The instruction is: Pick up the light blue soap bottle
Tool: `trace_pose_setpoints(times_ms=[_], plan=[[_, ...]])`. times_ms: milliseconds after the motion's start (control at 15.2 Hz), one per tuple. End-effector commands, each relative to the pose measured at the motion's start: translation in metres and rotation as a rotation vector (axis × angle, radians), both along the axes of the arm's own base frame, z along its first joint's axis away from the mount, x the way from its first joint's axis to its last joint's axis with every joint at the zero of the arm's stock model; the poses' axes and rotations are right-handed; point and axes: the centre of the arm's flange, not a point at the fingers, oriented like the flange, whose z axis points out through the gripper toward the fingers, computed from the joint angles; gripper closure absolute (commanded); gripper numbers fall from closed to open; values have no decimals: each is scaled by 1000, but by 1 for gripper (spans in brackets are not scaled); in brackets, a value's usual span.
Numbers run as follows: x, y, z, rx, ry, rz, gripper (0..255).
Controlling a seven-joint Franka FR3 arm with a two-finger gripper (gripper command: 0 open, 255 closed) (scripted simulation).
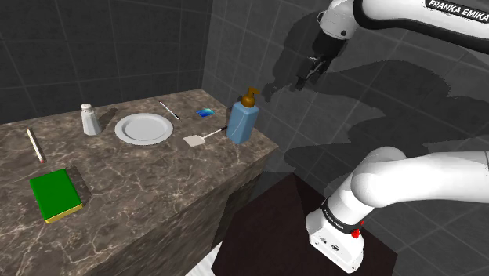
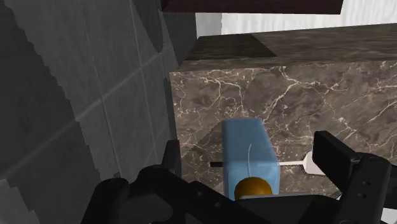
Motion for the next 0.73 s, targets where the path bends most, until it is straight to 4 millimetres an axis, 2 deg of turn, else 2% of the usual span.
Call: trace_pose_setpoints(times_ms=[0,660], plan=[[0,0,0,0,0,0,0],[132,19,-43,58,69,9,0]])
